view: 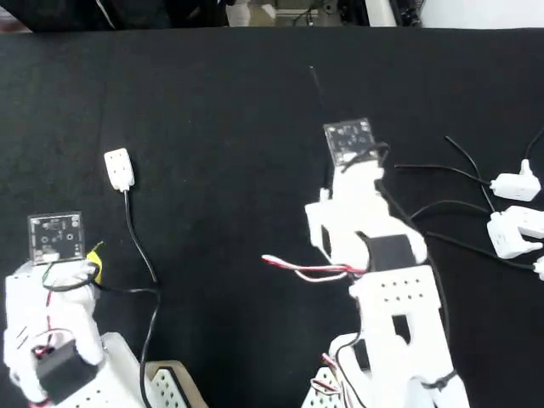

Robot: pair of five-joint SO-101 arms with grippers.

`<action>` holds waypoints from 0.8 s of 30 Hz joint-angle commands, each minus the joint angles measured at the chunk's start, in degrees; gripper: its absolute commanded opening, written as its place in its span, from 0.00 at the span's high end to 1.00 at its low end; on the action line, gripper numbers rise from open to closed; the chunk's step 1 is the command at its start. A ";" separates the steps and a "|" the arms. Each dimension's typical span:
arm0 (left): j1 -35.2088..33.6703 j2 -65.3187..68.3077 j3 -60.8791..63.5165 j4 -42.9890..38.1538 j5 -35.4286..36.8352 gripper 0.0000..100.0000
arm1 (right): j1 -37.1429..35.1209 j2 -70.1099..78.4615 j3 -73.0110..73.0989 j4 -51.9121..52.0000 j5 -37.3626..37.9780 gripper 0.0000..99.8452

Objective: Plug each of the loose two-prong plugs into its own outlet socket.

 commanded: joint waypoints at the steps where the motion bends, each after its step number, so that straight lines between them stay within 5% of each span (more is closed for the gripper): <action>1: 1.45 12.31 -12.00 -0.44 0.88 0.70 | 3.60 -1.80 3.74 -5.98 -2.02 0.99; 5: 11.03 35.16 -20.79 -7.30 9.05 0.69 | 5.71 -2.07 10.68 -15.30 -2.20 0.99; 13: 24.40 70.86 -33.98 -22.59 25.85 0.70 | 6.77 -1.98 12.44 -16.09 -2.11 0.99; 24: 22.55 94.86 -48.75 -29.27 30.95 0.69 | 6.51 -1.89 12.88 -16.35 -1.85 0.99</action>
